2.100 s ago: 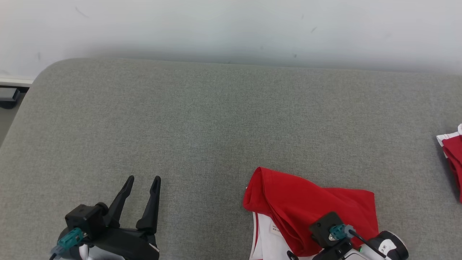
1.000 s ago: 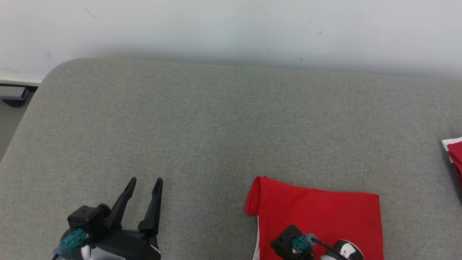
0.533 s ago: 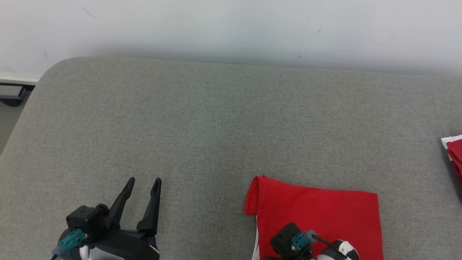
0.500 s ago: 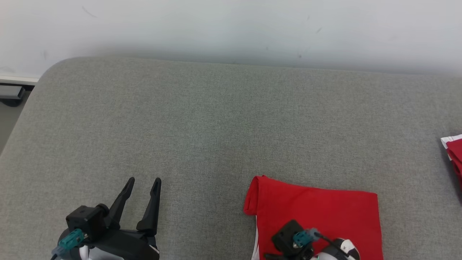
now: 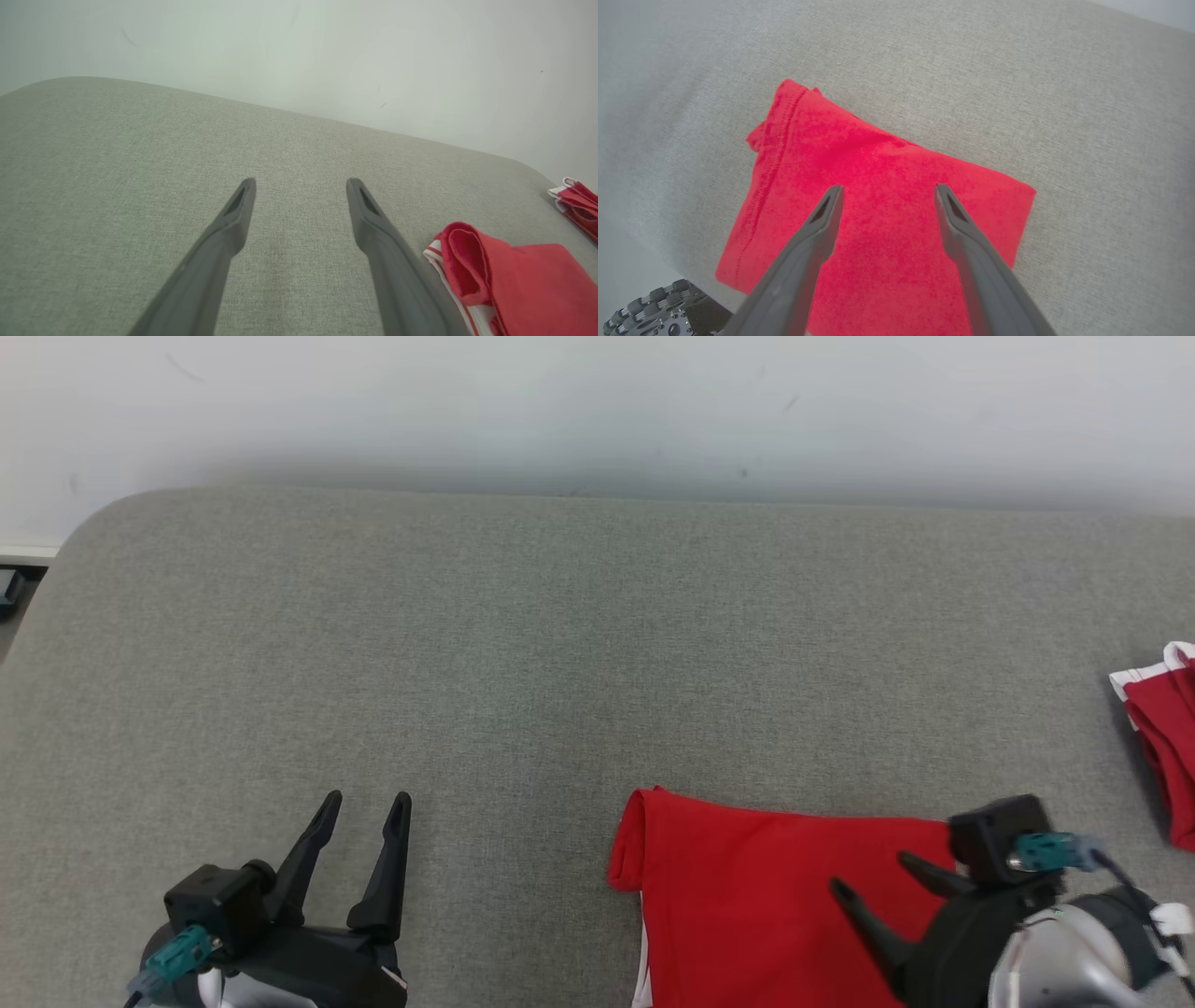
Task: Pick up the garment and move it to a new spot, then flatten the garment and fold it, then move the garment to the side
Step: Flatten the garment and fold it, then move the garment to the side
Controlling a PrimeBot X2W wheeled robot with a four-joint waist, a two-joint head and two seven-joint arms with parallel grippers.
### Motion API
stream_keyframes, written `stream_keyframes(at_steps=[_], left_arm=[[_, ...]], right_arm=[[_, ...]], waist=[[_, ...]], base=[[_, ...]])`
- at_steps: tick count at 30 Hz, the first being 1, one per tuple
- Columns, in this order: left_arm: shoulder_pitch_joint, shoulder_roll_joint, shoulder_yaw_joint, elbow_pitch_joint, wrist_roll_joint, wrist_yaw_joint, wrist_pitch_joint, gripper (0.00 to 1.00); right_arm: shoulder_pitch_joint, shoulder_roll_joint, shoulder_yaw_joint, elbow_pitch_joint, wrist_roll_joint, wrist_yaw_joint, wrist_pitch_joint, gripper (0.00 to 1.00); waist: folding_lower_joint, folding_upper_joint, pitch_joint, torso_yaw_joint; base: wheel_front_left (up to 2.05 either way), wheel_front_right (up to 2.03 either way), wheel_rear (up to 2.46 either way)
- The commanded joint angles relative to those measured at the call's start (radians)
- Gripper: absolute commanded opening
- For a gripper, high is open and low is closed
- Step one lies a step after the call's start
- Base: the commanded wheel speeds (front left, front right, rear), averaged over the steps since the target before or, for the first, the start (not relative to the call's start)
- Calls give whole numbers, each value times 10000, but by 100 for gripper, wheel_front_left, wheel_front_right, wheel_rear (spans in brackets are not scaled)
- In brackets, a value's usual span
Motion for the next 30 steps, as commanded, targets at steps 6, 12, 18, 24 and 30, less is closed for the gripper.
stream_keyframes(at_steps=[6,12,18,24,30], left_arm=[[-175,149,-10,-102,-11,18,42,100],[-227,206,-54,-136,8,25,113,100],[-335,229,-113,-178,44,47,156,100],[-410,233,-169,-194,46,33,158,100],[-446,188,-250,-112,49,-14,134,100]], right_arm=[[578,176,-1561,-290,-114,-11,311,100],[909,199,-2388,139,574,-11,538,100],[863,199,-2708,930,956,-11,527,100],[319,197,-2831,2048,1147,-11,168,100],[-42,198,-2682,2951,1517,-11,-6,100]], waist=[[0,-1,124,-269],[0,-1,213,-451],[0,-1,275,-507],[0,-1,350,-493],[0,-1,376,-361]], base=[[0,0,0],[0,0,0],[0,0,0],[0,0,0],[0,0,0]])
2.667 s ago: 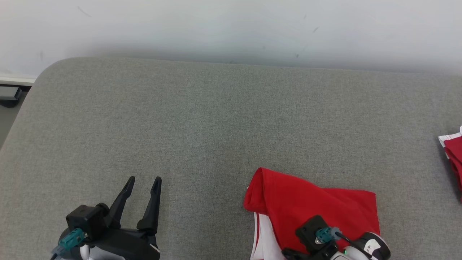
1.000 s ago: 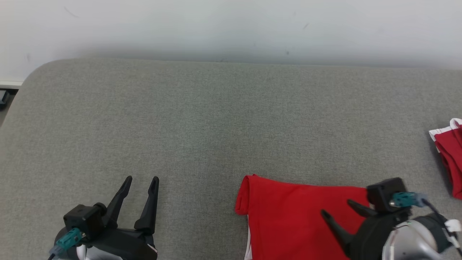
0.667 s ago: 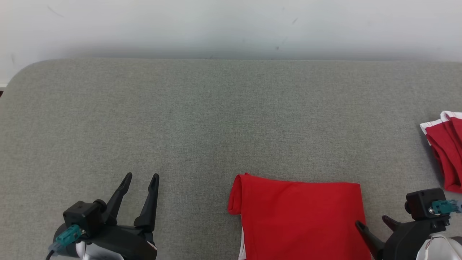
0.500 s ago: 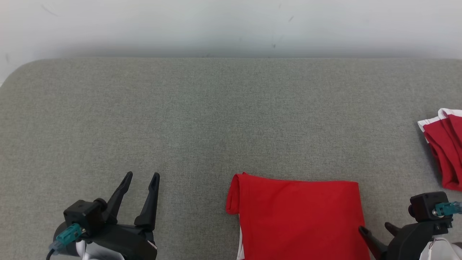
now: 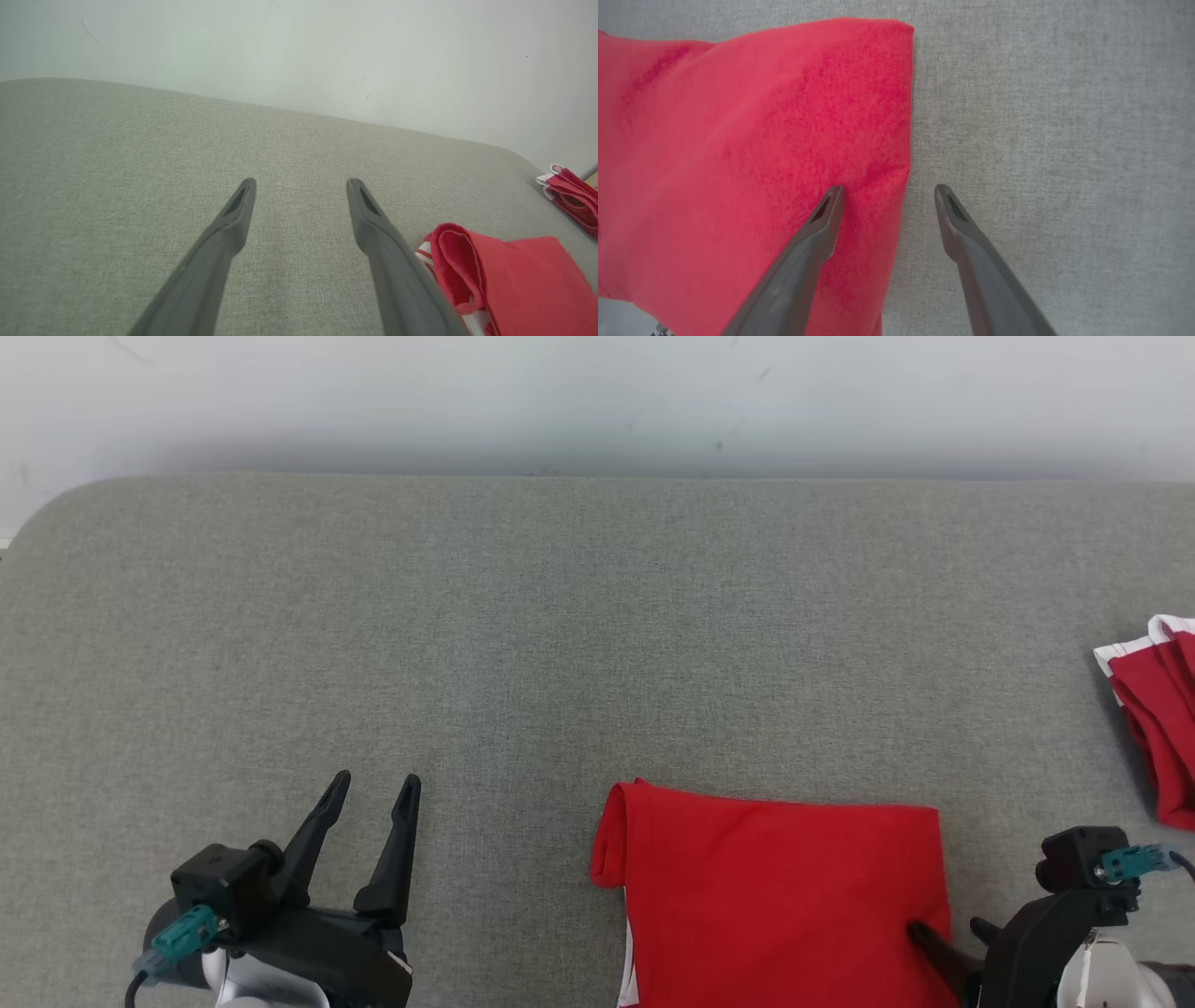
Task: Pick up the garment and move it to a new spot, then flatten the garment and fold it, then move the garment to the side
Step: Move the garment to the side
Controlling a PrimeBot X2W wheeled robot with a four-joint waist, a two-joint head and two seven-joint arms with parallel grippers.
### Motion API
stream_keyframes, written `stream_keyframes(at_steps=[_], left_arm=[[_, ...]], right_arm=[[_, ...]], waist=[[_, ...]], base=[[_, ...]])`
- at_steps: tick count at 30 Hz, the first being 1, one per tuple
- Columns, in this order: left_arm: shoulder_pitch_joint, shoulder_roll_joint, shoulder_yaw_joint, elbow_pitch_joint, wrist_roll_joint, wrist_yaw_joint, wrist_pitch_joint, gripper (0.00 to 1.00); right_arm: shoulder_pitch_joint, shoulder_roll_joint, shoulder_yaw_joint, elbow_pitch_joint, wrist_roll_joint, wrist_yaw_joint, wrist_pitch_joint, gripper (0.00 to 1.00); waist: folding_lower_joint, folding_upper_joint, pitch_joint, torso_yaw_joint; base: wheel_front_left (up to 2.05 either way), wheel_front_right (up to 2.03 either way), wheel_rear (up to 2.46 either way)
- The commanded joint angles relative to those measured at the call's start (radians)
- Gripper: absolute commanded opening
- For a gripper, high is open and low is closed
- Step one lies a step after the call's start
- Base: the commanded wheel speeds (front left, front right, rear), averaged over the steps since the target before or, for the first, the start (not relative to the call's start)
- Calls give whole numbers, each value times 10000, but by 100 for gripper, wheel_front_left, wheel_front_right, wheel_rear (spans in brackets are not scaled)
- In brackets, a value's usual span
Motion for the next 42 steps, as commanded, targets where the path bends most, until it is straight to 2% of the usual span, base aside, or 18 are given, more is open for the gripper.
stream_keyframes(at_steps=[1,5,6,7,8,9,10,17,23,32,42], left_arm=[[-71,35,-8,48,22,-53,-20,100],[-111,25,-37,79,12,-74,-33,100],[-133,9,-62,114,4,-52,-47,100],[-133,9,-62,114,4,-52,-47,100],[-140,-9,-78,127,-4,-60,-49,100],[-139,-15,-88,138,-14,-68,-55,100],[-135,-24,-106,153,-22,-78,-62,100],[-52,0,-149,202,-62,-82,-105,100],[-142,25,-192,134,20,-41,-112,100],[-384,75,-40,33,219,140,-278,100],[-727,206,329,-142,468,472,-445,100]], right_arm=[[-137,-1,22,283,153,-11,-53,100],[-266,-1,117,726,142,-11,-136,100],[-321,3,229,987,278,-11,-191,84],[-321,3,229,987,278,-11,-191,84],[-362,10,308,1059,217,-9,-212,49],[-416,13,374,1080,129,-9,-242,29],[-459,14,447,1065,62,-9,-292,0],[-980,-4,556,890,-422,-11,-596,0],[-1505,-8,633,664,-910,-11,-423,0],[-2563,-444,733,663,-1338,-11,-375,0],[-4317,-1359,1656,1597,-766,-11,-776,0]], waist=[[0,-1,2,57],[0,-1,9,150],[0,-1,-23,225],[0,-1,-23,225],[0,-1,-43,271],[0,-1,-61,304],[0,-1,-80,342],[0,-1,-130,470],[0,-1,-82,262],[0,-1,119,-584],[0,-1,461,-1821]], base=[[0,0,0],[0,0,0],[0,0,0],[0,0,0],[0,0,0],[0,0,0],[0,0,0],[0,0,0],[0,0,0],[0,0,0],[0,0,0]])
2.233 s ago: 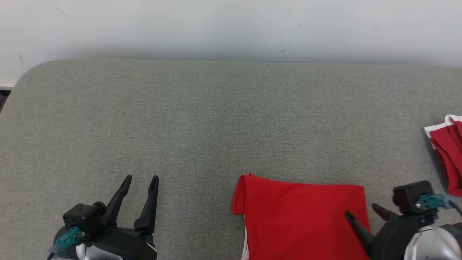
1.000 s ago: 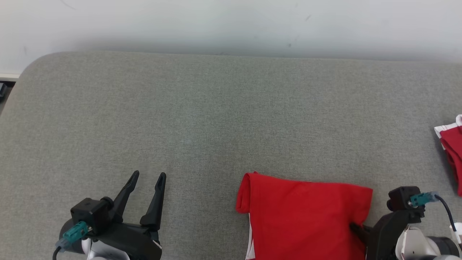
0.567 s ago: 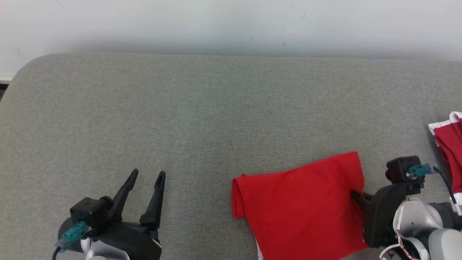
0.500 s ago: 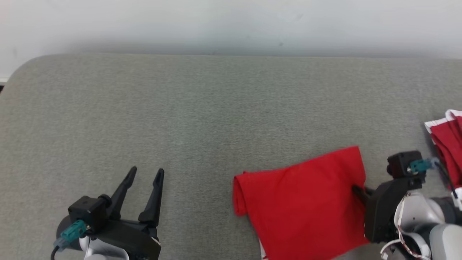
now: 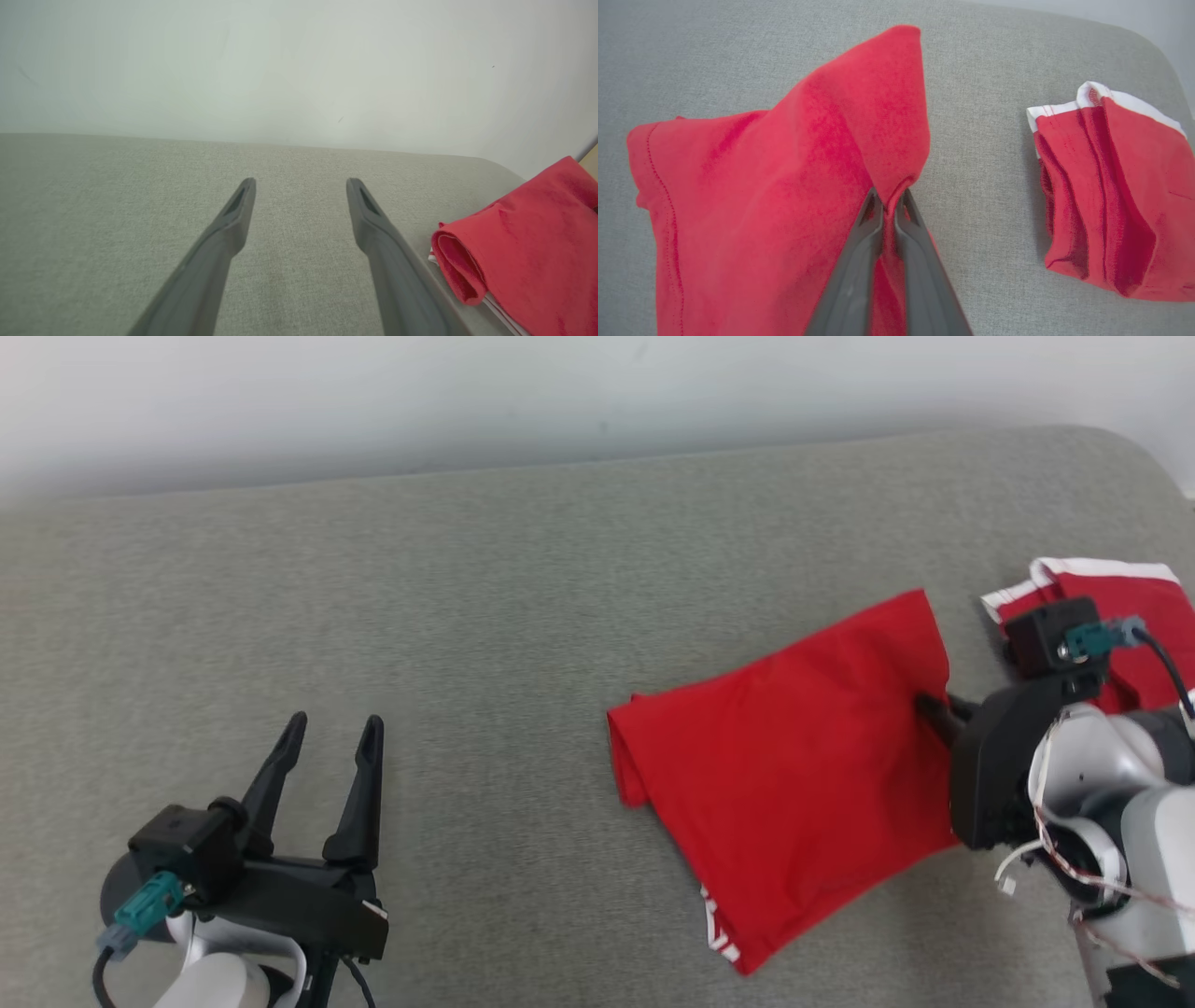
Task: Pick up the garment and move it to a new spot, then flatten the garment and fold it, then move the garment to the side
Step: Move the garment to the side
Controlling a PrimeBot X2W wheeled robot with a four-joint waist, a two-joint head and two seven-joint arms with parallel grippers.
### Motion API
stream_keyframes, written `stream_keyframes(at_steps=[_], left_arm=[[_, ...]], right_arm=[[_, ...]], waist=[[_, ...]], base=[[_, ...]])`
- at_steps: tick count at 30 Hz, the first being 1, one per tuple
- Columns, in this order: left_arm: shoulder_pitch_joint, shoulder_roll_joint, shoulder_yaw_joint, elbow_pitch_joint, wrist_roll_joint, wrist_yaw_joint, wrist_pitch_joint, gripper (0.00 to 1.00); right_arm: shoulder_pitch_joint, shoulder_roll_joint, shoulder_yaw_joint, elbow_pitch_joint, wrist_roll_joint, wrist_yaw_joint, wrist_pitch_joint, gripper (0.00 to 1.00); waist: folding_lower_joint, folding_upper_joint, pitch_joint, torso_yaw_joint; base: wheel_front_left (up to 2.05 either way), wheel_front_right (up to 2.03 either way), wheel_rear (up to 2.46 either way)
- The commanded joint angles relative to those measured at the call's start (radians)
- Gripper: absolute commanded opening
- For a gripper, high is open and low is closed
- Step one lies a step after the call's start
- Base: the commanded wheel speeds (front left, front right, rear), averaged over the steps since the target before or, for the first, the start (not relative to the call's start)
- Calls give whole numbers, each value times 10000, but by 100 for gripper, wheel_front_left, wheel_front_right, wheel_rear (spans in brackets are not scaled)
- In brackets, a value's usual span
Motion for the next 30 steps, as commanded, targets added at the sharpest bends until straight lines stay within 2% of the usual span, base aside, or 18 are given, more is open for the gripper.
stream_keyframes(at_steps=[1,6,19,30], left_arm=[[-138,71,30,-34,119,18,-75,100],[-317,147,-31,-86,181,24,61,100],[-687,393,-136,-325,281,-12,352,100],[-955,495,-340,-387,403,-90,569,100]], right_arm=[[-146,-100,-33,-6,32,-11,-93,0],[-1113,-383,301,745,259,-11,-460,0],[-2322,-980,361,1226,572,-11,-706,0],[-3405,-2226,590,2110,859,-11,-1069,0]], waist=[[-1,-1,201,-420],[-1,-1,451,-1019],[-1,-1,1091,-1905],[-1,-1,1508,-2101]], base=[[0,0,0],[0,0,0],[0,0,0],[0,0,0]])
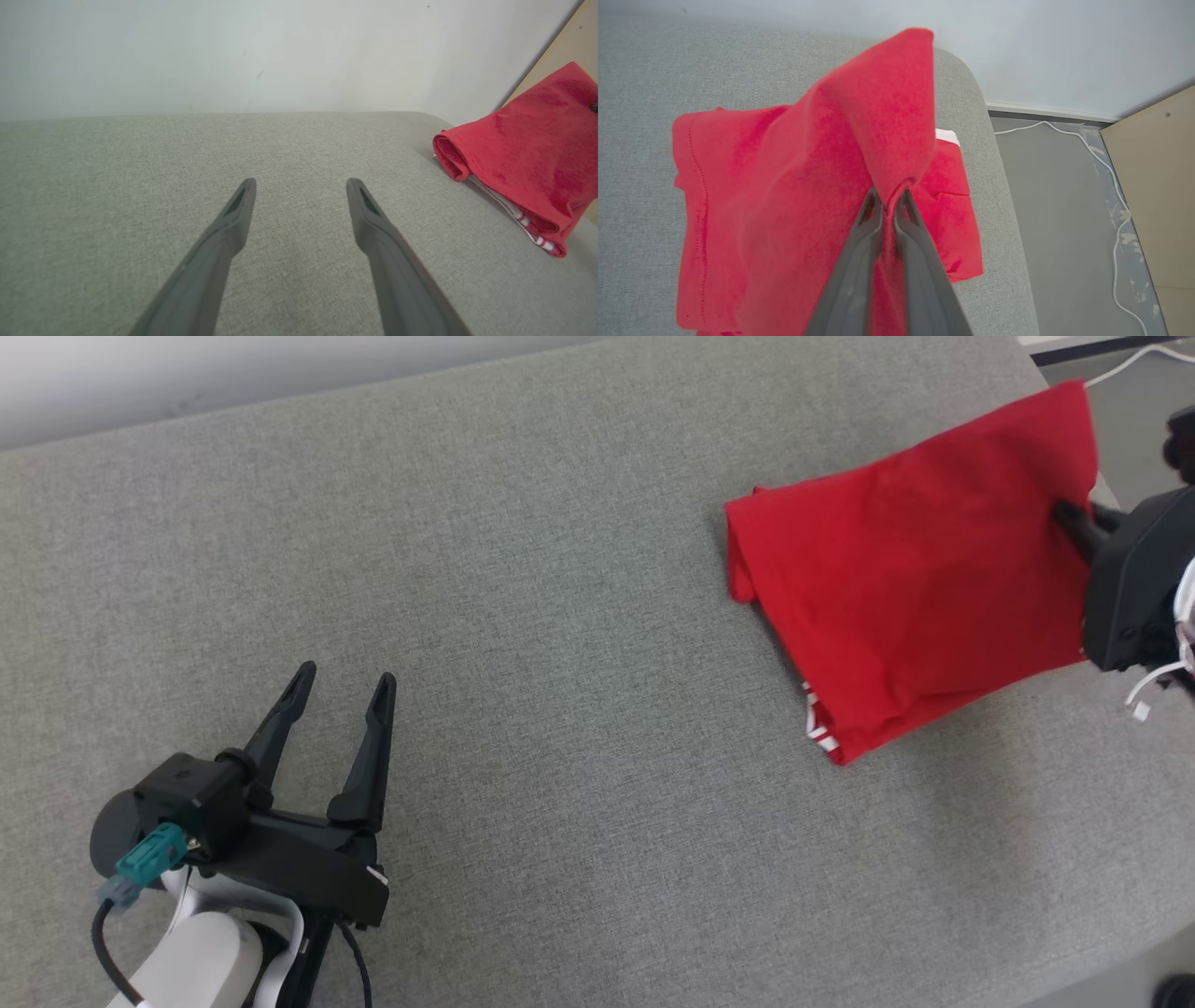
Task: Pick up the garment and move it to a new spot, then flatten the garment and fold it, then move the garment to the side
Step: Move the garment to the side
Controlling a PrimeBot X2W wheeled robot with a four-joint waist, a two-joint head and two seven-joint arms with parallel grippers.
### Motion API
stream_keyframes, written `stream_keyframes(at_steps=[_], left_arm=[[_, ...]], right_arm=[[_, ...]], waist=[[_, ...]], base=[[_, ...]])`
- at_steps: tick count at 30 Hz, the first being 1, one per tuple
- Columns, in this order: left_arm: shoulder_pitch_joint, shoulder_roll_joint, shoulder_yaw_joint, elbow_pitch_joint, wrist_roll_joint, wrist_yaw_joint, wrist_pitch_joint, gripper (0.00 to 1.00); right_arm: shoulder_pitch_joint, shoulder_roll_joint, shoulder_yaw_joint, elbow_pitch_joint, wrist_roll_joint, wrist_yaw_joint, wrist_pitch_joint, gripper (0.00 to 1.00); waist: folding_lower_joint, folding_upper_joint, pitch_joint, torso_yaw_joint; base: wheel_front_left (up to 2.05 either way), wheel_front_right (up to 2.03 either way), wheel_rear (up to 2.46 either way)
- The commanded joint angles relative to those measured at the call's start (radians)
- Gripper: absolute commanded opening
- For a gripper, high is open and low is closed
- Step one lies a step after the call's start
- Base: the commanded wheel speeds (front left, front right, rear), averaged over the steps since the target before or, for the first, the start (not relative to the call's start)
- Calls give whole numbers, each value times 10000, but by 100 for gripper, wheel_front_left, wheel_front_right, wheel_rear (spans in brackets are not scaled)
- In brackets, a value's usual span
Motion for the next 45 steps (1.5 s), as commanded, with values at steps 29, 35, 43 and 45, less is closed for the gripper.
stream_keyframes(at_steps=[29,35,43,45], left_arm=[[-372,343,-387,-350,177,-5,507,100],[-418,434,-391,-443,201,51,565,100],[-470,584,-408,-577,257,104,664,100],[-500,587,-441,-581,274,108,679,100]], right_arm=[[-194,-1799,-441,1375,-2270,-17,-1697,0],[-598,-1977,-214,2582,-3281,-17,-2436,0],[-1113,-1476,-409,3873,-3801,-17,-3949,100],[-1203,-1357,-503,4164,-3798,-17,-4097,100]], waist=[[-1,-1,701,787],[-1,-1,850,970],[-1,-1,1028,967],[-1,-1,1042,945]], base=[[0,0,0],[0,0,0],[0,0,0],[0,0,0]])
